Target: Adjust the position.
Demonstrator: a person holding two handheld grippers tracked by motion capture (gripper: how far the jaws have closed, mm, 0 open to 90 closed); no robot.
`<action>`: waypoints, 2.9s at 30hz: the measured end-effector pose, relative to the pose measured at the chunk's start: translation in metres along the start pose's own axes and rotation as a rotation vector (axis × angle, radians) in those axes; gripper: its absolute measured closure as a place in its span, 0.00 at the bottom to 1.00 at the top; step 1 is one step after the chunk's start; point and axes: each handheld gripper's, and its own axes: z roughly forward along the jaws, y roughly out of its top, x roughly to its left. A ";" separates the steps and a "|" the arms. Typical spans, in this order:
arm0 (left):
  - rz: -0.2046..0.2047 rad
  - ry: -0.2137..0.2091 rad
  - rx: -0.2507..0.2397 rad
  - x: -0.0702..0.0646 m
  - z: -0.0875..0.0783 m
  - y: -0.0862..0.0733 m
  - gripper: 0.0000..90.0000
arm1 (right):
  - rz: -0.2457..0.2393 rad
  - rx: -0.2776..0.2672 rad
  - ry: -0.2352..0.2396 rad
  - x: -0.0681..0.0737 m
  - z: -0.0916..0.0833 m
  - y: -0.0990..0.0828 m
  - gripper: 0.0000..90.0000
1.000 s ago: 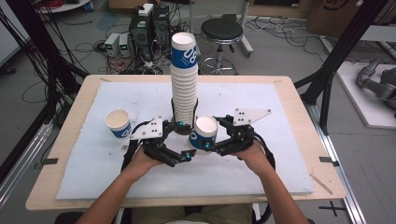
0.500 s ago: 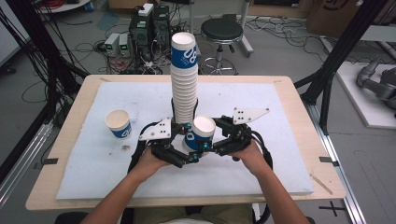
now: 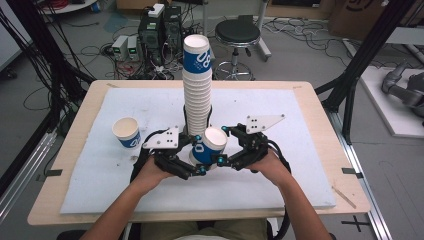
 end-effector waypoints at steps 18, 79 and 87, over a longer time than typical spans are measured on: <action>-0.066 -0.025 0.090 0.011 -0.011 0.005 0.26 | -0.120 0.154 -0.033 -0.002 0.001 0.018 0.16; -0.012 -0.055 0.058 0.010 -0.004 0.003 0.16 | -0.103 0.199 0.071 -0.010 -0.005 0.010 0.32; -0.023 -0.012 -0.069 0.014 -0.016 0.006 0.16 | -0.064 0.132 0.020 -0.019 -0.014 0.005 0.32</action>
